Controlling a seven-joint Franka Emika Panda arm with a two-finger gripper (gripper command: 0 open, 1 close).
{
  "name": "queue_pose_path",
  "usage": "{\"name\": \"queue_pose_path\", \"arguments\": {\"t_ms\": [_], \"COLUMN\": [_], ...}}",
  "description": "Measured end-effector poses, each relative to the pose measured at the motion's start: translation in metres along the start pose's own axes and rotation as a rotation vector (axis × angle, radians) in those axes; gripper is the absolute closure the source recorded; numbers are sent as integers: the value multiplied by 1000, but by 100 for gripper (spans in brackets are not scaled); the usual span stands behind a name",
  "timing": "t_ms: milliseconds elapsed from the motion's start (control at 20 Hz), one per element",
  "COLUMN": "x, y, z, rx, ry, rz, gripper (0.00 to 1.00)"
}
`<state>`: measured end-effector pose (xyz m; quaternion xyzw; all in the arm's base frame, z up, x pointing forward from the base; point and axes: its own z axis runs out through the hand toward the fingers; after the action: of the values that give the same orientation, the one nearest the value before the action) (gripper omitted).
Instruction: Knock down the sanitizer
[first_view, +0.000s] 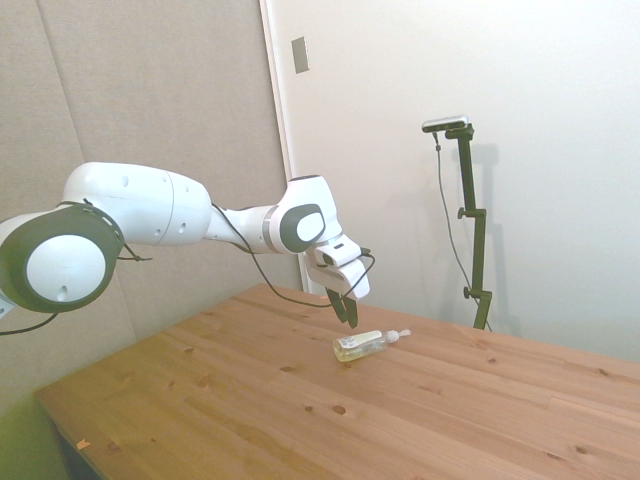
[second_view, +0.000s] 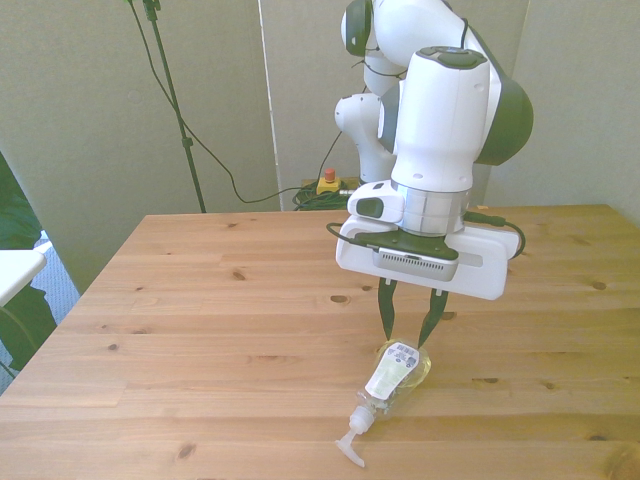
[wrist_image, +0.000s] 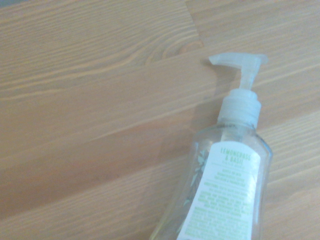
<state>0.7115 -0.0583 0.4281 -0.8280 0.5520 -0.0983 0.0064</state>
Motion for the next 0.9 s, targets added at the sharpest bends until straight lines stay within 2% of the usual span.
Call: {"name": "queue_pose_path", "arguments": {"t_ms": [550,900], "x": [-42,-74], "y": [34,50], "z": [-22,-19], "rx": [6,-2], "ry": [-33,-51], "rz": [-66,-105], "gripper": [0,0]}}
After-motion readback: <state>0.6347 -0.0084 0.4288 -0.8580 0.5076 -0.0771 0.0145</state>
